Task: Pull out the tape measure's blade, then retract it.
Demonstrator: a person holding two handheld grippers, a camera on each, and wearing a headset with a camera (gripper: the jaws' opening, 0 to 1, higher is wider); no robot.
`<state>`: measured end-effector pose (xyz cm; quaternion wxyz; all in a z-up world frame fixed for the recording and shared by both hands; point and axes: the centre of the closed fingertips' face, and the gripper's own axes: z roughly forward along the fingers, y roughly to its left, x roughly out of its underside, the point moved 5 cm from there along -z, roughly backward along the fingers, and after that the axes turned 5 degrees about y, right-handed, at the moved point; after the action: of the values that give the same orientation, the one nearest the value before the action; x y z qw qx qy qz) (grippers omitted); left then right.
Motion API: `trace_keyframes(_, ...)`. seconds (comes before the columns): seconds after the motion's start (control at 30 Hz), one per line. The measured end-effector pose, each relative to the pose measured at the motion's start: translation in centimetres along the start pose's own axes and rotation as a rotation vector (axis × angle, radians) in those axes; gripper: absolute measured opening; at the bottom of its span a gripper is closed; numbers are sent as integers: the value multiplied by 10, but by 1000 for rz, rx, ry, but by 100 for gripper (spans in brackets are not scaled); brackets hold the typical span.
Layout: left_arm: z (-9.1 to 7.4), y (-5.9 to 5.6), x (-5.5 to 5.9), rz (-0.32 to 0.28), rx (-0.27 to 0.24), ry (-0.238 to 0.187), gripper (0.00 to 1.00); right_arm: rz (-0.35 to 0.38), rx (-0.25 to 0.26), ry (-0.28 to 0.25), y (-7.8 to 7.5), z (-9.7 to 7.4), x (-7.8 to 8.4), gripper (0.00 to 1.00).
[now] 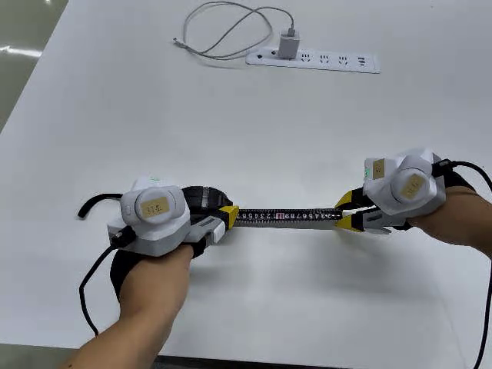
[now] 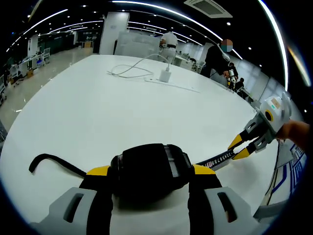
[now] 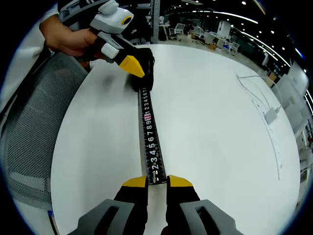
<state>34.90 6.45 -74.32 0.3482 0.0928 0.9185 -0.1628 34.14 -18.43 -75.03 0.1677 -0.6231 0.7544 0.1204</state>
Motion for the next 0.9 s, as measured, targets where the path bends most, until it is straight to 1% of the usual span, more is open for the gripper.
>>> trace_keyframes(0.9,0,0,0,-2,2,-1,58,0,-17,-18,0,7,-12,9)
